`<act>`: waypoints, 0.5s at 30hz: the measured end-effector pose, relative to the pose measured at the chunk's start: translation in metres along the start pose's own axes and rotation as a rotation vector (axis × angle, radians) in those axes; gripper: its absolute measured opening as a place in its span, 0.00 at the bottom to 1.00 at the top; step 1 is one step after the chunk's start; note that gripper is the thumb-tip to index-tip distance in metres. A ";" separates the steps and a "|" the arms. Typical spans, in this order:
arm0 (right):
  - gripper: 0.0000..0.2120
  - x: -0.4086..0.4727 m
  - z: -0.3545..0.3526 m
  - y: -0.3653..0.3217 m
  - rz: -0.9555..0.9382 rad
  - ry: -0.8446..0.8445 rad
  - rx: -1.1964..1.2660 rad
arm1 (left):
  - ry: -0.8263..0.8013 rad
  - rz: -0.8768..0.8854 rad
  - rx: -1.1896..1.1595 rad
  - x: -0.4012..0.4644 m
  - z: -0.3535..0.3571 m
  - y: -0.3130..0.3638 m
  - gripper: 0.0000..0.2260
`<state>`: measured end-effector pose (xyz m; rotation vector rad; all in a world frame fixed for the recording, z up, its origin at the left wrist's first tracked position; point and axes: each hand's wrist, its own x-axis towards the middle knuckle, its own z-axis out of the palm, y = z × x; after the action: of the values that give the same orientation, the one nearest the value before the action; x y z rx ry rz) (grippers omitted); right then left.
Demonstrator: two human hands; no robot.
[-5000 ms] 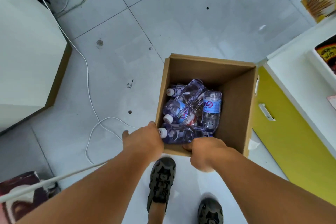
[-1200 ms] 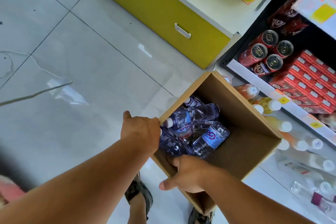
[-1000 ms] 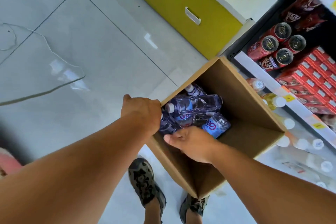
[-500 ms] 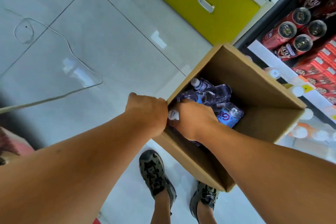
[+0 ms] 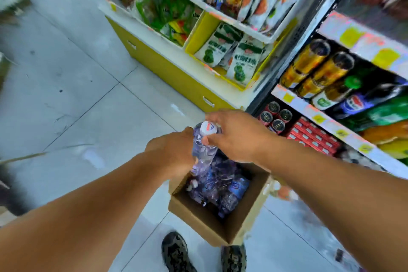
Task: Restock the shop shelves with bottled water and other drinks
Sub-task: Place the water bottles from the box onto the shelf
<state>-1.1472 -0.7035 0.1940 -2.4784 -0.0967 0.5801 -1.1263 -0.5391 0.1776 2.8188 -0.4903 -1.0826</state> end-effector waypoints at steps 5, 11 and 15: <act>0.20 -0.046 -0.147 -0.063 -0.068 0.144 -0.013 | 0.131 0.156 -0.355 -0.046 -0.124 0.033 0.23; 0.21 -0.121 -0.301 -0.146 -0.115 0.381 -0.018 | 0.258 0.416 -0.545 -0.125 -0.269 0.080 0.26; 0.17 -0.179 -0.371 -0.195 -0.115 0.553 0.046 | 0.318 0.539 -0.568 -0.184 -0.334 0.108 0.22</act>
<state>-1.1391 -0.7734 0.6441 -2.4755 -0.0072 -0.1588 -1.0617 -0.5945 0.5647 2.1187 -0.7130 -0.5383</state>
